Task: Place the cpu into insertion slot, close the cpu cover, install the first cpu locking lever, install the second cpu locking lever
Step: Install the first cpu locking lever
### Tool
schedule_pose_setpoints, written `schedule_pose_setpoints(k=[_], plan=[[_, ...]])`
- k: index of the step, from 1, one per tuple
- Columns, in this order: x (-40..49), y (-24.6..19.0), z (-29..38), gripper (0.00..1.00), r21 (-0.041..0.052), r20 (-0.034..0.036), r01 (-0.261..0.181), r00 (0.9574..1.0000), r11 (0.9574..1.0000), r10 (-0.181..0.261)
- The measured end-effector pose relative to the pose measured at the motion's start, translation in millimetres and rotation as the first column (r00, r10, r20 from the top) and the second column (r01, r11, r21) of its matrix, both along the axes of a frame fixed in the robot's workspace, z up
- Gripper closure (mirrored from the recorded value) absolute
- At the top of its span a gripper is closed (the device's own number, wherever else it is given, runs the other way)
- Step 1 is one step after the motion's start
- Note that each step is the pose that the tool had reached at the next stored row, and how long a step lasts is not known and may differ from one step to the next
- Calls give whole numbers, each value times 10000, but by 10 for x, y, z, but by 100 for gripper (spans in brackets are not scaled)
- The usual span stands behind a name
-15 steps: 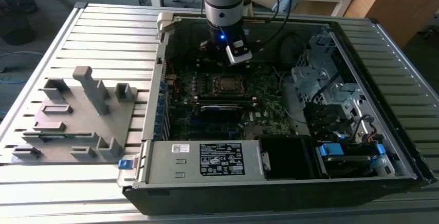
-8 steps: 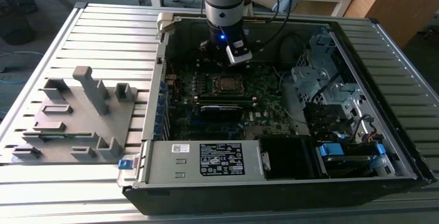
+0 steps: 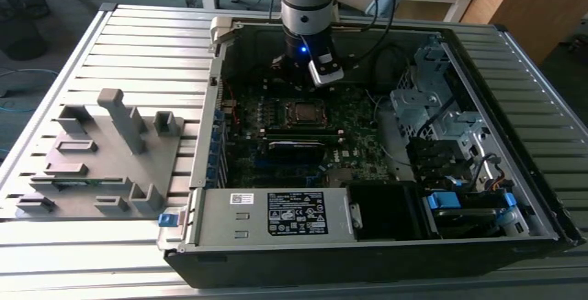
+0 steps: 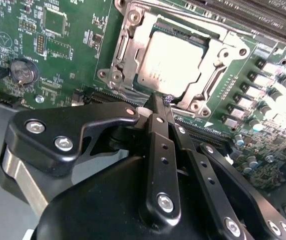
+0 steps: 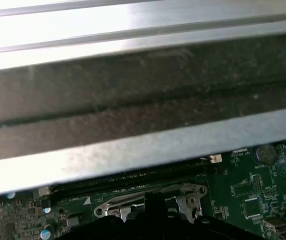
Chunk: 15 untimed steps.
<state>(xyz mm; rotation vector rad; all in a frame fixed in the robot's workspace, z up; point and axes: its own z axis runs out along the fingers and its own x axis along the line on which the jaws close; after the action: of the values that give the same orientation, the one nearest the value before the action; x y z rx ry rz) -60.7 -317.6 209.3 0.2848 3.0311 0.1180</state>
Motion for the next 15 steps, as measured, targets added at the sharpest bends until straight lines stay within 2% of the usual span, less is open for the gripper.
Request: schedule_pose_setpoints(k=[5,15], plan=[[1,-21,0,90,-11,-13,1,10000,10000,-1],[1,-23,17,90,-13,-14,0,10000,10000,0]])
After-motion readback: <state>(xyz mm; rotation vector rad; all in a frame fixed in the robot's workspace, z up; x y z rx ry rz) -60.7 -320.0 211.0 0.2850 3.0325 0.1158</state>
